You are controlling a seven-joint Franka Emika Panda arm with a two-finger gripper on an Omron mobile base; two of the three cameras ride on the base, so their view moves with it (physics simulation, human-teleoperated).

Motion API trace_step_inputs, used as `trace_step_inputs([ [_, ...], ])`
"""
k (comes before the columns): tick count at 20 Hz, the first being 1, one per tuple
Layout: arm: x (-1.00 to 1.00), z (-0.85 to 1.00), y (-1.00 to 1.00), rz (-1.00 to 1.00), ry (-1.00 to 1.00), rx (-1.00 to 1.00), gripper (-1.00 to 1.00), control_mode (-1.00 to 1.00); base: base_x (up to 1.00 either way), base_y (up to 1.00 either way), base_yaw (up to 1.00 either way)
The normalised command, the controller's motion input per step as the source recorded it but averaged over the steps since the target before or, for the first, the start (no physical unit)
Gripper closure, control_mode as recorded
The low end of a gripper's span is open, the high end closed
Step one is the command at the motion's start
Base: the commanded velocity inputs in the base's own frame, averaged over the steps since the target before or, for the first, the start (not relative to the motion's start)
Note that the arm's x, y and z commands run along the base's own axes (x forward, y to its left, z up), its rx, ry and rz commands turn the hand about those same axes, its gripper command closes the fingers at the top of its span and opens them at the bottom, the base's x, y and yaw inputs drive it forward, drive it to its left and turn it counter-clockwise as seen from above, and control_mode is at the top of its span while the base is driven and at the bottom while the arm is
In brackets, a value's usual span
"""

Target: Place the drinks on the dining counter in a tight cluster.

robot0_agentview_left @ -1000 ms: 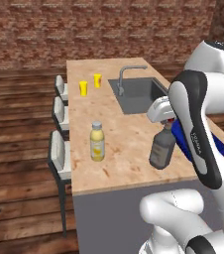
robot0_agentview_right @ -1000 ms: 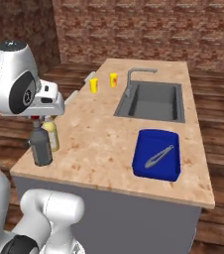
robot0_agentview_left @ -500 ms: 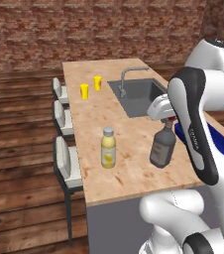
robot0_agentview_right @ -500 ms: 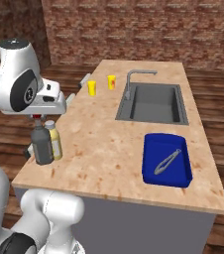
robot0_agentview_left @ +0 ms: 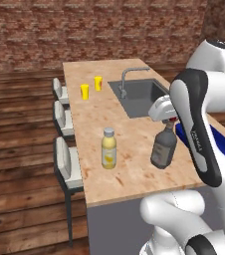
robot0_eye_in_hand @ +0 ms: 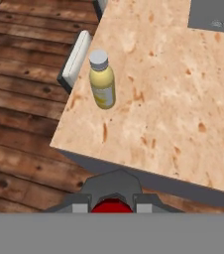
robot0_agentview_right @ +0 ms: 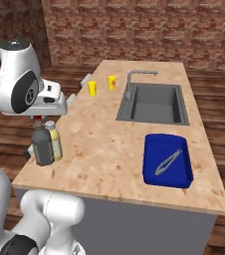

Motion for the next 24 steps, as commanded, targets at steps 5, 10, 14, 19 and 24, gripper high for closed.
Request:
trace_step_inputs([
  [5, 0.00, 0.00, 0.00, 0.00, 0.00, 0.00, 1.00, 1.00, 0.01, 0.00, 0.00],
  [10, 0.51, 0.00, 0.00, 0.10, 0.00, 0.00, 1.00, -1.00, 0.04, 0.00, 0.00],
  [14, 0.88, 0.00, 0.00, 0.17, 0.01, 0.00, 1.00, -1.00, 0.00, 0.00, 0.00],
  [19, 0.75, -0.07, 0.00, 0.13, 0.01, 0.00, 1.00, -1.00, 0.00, 0.00, 0.00],
  [24, 0.38, -0.38, 0.00, 0.08, -0.09, -0.04, 1.00, -1.00, 0.00, 0.00, 0.00],
])
